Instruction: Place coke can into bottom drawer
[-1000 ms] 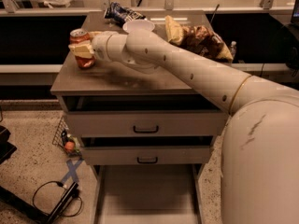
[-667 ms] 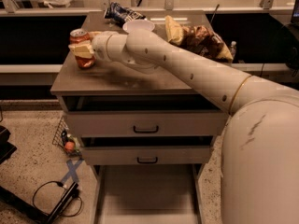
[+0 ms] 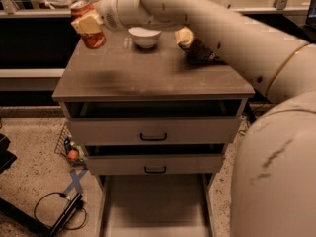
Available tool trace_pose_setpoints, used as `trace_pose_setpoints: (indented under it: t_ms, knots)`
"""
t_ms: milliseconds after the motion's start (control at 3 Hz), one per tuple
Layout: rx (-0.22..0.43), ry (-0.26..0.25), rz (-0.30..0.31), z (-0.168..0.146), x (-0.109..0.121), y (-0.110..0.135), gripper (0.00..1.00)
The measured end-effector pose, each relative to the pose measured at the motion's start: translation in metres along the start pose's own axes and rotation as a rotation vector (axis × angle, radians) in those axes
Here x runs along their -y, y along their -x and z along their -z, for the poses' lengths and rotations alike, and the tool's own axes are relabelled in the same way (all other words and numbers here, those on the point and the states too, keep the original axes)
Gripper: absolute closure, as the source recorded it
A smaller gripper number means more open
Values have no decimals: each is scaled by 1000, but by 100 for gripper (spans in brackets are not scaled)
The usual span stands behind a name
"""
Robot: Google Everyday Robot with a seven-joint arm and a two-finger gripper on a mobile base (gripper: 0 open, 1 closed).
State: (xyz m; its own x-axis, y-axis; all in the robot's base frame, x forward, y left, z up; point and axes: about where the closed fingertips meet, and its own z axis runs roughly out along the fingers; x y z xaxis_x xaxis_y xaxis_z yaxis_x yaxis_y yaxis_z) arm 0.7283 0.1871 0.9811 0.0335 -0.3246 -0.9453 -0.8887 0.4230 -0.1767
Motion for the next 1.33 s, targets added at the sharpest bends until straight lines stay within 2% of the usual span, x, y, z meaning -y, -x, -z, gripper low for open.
trace_pose_setpoints:
  t_ms: [333, 667, 1000, 1333]
  knots:
    - [-77, 28, 35, 88, -21, 25, 100]
    - [-120, -1, 2, 142, -36, -7, 100]
    - [-129, -89, -73, 194, -60, -72, 100]
    - [-114, -118, -149, 196, -90, -134, 100]
